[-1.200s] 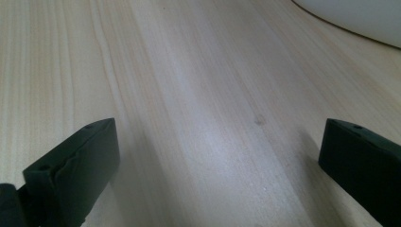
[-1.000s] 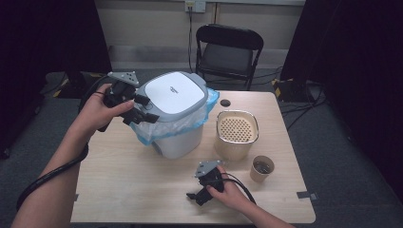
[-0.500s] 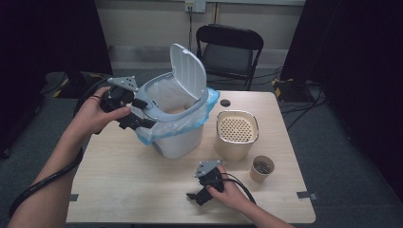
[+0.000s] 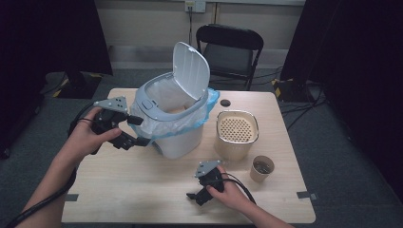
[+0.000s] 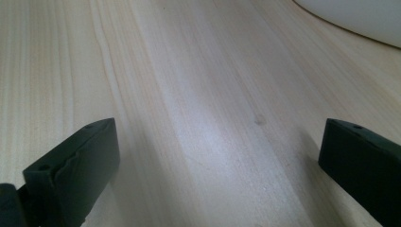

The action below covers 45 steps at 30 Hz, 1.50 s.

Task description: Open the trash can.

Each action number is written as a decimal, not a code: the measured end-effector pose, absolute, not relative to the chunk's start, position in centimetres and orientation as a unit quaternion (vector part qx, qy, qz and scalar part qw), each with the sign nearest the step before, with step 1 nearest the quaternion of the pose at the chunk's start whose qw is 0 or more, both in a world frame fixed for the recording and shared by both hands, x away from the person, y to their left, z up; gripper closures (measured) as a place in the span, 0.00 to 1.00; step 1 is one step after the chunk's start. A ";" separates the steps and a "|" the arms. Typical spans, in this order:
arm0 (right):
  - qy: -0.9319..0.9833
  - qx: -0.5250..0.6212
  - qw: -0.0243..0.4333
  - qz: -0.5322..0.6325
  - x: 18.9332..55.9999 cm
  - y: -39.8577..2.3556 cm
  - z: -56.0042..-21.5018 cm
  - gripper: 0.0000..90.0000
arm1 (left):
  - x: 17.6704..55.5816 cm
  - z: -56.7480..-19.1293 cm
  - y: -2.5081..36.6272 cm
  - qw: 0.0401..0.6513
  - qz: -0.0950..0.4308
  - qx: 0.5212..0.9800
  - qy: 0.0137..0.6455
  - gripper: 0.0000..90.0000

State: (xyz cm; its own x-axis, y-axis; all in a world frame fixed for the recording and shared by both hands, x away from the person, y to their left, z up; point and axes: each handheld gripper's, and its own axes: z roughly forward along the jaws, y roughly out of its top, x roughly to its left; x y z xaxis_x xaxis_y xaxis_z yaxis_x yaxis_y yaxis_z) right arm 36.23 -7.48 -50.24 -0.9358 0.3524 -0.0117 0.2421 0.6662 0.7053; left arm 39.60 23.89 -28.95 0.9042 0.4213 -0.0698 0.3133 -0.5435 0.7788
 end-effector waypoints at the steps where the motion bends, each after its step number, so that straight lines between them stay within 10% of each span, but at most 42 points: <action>1: 0.910 0.164 0.072 0.374 36.2 -7.5 -50.2 0.00 | 39.4 -29.3 23.9 0.430 0.059 0.876 0.211 0.19; 45: 0.910 0.167 0.072 0.372 36.0 -7.9 -50.2 0.00 | 36.0 -45.2 19.3 0.416 -0.005 0.887 0.200 0.19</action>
State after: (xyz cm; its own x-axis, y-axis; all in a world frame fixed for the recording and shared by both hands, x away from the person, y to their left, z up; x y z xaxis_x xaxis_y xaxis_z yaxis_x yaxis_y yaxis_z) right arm 36.02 -7.94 -50.20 -0.9338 0.3578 -0.0061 0.2511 0.6673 0.7012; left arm 35.95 19.33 -45.22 0.9203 0.3495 -0.1757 0.3586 -0.5743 0.7359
